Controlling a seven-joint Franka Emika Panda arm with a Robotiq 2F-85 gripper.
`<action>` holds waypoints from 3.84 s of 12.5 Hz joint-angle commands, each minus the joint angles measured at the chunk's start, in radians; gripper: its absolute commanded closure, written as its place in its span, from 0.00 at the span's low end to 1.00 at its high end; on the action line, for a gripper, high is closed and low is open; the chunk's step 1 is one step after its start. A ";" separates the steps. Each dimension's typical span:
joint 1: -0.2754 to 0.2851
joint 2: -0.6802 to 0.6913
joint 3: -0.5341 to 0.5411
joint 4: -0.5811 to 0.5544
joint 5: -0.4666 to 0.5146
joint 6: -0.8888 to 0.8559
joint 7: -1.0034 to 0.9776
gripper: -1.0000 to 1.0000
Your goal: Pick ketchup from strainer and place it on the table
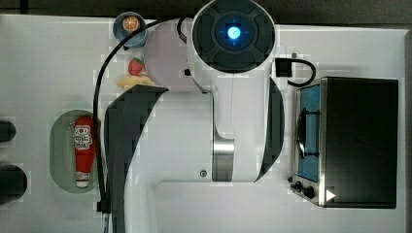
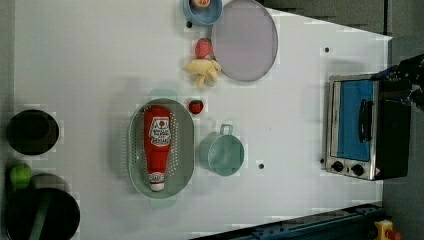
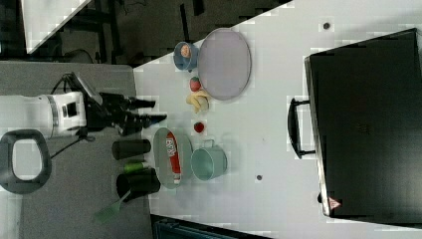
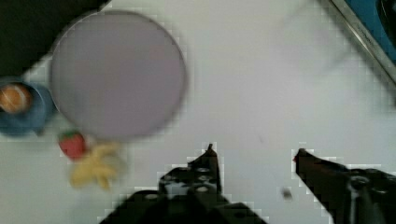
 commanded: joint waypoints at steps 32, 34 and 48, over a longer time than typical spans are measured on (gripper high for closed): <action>-0.025 0.294 0.755 -0.461 -0.132 0.775 0.158 0.00; -0.021 0.358 0.753 -0.460 -0.164 0.804 0.197 0.00; 0.091 0.591 0.619 -0.343 -0.330 0.889 0.241 0.44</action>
